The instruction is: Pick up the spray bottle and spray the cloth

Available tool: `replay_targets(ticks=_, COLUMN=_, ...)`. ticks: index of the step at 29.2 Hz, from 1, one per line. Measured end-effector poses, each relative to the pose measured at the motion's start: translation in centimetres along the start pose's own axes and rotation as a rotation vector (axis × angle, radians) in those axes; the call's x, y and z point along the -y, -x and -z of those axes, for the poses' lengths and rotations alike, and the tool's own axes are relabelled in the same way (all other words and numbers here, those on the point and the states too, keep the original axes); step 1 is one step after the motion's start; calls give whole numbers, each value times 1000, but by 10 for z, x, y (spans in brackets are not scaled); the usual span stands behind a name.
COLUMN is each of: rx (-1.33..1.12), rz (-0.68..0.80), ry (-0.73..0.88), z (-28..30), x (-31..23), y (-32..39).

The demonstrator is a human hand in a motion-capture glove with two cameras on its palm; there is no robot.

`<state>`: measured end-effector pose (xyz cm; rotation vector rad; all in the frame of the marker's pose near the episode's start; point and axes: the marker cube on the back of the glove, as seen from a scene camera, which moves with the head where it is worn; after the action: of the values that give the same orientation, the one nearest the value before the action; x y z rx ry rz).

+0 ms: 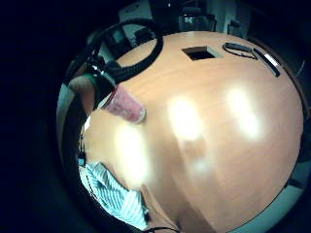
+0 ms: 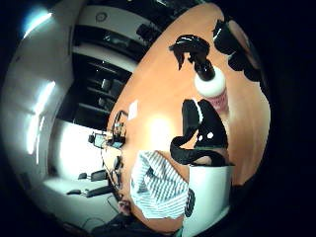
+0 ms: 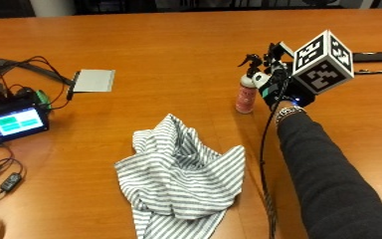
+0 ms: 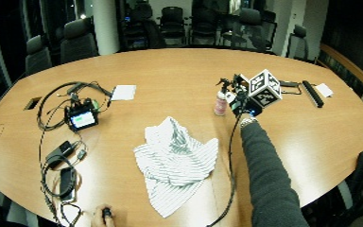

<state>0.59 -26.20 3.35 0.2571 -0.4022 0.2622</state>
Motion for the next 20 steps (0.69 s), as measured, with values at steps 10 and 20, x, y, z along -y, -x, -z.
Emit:
replay_targets(ticks=10, rx=236, rz=-59, ry=18, z=-55, x=2, y=2)
replay_targets(ticks=20, rx=368, rz=214, ry=-71, z=-64, x=-1, y=30)
